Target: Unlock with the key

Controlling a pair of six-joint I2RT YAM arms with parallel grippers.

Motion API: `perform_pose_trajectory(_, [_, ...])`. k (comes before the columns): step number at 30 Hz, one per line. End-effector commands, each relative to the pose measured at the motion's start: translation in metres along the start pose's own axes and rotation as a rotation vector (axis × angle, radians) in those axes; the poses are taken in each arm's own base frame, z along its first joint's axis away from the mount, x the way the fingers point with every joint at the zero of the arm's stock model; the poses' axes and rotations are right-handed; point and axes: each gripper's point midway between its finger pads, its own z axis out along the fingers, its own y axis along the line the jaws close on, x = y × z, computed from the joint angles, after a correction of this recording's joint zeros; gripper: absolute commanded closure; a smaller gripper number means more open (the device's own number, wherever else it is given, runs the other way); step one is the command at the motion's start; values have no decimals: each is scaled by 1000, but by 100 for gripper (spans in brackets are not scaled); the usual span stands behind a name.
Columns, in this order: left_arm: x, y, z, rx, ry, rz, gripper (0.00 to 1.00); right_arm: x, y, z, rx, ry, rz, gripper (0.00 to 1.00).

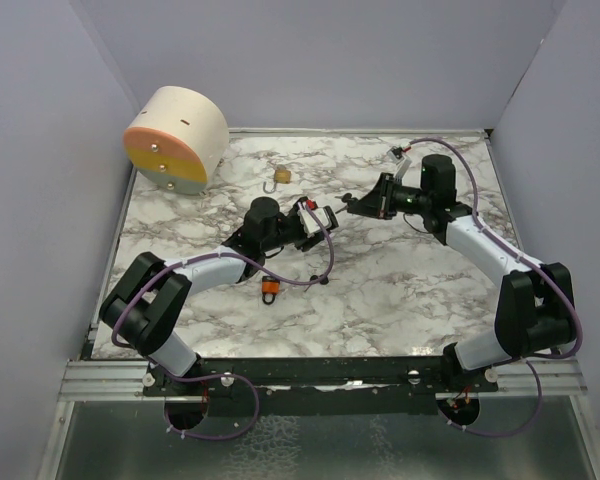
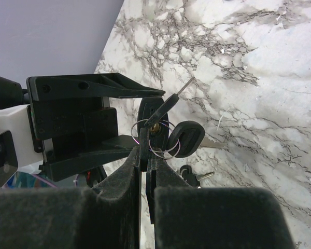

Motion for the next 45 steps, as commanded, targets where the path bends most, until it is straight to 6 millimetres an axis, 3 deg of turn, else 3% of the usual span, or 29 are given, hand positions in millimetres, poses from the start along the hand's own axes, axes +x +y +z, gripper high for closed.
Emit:
perform_pose_trajectory(1, [-42,18,2,-58,-125,62,100,-8,6,-1,2,-41,-38,99])
perform_pose_trajectory(24, [-51,18,-1,-62,-147,71,100,0,1,4,14,-25,-30,99])
perform_pose_trajectory(45, [-60,6,-4,-13,-185,96,100,1,0,5,14,-24,-28,99])
